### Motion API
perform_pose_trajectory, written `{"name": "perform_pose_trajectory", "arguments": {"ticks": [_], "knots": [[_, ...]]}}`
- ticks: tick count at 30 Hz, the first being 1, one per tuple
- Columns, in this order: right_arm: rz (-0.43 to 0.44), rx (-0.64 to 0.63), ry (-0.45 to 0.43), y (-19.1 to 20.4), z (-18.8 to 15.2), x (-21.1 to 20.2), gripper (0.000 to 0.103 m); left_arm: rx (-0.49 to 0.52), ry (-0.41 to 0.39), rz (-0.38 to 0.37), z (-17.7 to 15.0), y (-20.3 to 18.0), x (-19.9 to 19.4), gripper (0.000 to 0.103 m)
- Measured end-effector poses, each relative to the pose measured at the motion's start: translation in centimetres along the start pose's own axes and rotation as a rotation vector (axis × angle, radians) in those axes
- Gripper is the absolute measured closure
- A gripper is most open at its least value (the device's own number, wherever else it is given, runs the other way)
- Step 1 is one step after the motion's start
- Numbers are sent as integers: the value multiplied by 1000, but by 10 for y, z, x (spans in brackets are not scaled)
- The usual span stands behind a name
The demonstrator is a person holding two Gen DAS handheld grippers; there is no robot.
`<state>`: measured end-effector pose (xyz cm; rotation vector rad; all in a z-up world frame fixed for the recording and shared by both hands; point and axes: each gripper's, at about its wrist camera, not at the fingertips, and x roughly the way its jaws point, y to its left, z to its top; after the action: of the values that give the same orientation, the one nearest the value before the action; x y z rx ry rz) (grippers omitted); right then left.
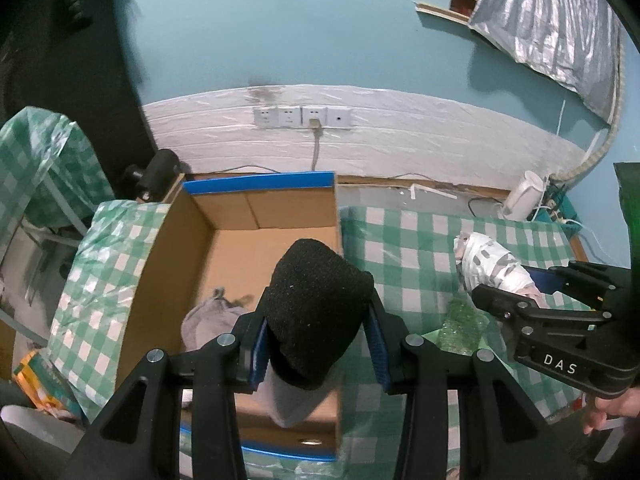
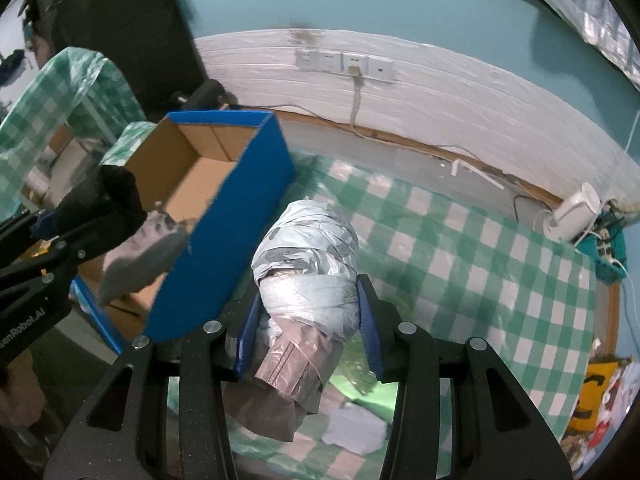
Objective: Organize soft objects
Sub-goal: 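Carry silver bundle into box with right tool while left tool drops black sponge in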
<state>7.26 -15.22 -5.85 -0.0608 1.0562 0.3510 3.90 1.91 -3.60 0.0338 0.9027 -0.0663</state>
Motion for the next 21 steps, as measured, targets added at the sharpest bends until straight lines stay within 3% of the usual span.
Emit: {"name": "perform_pose_trajectory", "arguments": {"ticks": [21], "knots": [[78, -146, 46, 94, 26, 38, 59, -115, 79, 63, -20, 70, 24, 61]]}}
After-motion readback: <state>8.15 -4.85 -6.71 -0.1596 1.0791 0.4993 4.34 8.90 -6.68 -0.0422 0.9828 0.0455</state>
